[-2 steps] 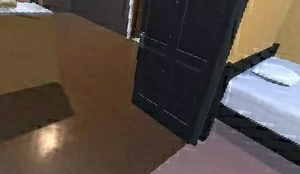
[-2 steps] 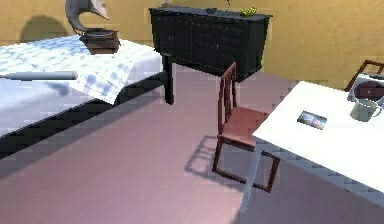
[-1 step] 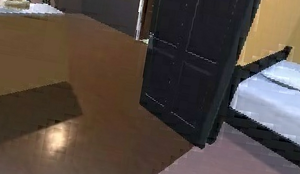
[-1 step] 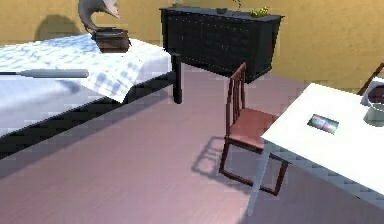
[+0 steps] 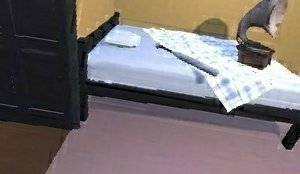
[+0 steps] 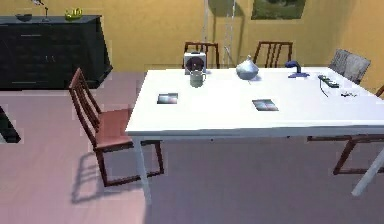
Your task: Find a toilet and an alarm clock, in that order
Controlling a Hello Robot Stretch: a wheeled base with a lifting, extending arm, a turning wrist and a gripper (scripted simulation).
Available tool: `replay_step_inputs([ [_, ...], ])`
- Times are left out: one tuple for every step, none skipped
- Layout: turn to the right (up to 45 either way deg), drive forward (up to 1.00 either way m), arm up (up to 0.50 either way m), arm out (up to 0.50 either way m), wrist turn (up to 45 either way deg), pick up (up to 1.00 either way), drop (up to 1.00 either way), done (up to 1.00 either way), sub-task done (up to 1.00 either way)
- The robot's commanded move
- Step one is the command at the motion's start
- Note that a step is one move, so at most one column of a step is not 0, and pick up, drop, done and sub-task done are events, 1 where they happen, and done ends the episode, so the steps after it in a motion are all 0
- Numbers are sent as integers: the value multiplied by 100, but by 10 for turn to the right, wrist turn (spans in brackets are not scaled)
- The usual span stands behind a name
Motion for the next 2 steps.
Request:
replay_step_inputs([
  [420,0,0,0,0,0,0,0,0],
  [0,20,0,0,0,0,0,0,0],
])
